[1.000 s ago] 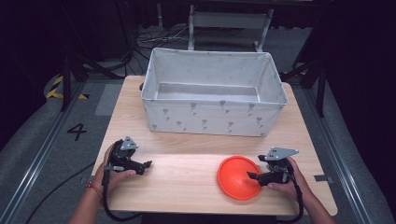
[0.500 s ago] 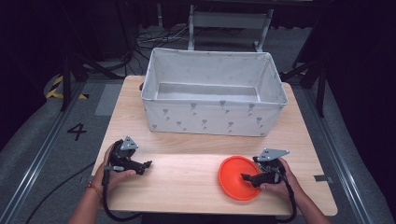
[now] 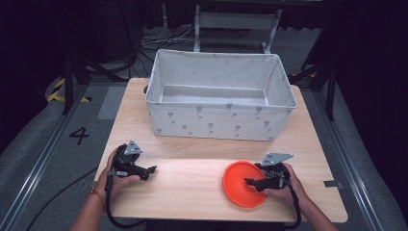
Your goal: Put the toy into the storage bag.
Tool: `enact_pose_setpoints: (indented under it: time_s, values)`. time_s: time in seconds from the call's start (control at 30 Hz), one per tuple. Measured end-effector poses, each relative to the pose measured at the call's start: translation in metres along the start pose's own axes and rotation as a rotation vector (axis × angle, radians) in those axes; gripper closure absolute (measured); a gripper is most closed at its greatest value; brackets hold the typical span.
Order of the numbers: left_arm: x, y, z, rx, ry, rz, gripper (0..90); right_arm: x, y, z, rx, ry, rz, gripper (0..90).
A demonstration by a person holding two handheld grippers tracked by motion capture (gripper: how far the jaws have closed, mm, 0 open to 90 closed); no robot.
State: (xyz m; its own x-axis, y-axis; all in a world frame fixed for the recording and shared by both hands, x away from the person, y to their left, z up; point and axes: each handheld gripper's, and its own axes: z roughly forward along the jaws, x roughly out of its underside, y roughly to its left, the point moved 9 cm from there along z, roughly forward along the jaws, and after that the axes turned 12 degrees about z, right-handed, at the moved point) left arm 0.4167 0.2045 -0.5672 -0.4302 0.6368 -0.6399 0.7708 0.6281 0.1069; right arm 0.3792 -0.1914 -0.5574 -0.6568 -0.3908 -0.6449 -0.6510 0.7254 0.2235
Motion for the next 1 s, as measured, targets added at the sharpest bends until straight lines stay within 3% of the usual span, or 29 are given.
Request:
enact_pose_setpoints:
  time_s: [0.1,0.27,0.4,0.7,1.0]
  values:
    - [0.000,0.000,0.000,-0.001,-0.001,0.000,0.1,-0.005,-0.005,-0.001,0.001,-0.013,0.037,52.0]
    - [0.000,0.000,0.000,0.000,-0.001,0.000,0.1,-0.013,-0.009,-0.006,0.001,-0.025,0.028,67.0]
    - [0.000,0.000,0.000,0.000,0.001,0.000,0.1,-0.019,-0.005,-0.011,-0.004,-0.014,-0.008,71.4]
    - [0.000,0.000,0.000,-0.001,0.001,-0.001,0.1,-0.042,0.012,-0.036,-0.095,-0.059,-0.031,82.0]
    - [0.000,0.000,0.000,-0.003,-0.001,-0.004,0.2,-0.056,0.032,-0.057,-0.074,-0.053,-0.182,82.0]
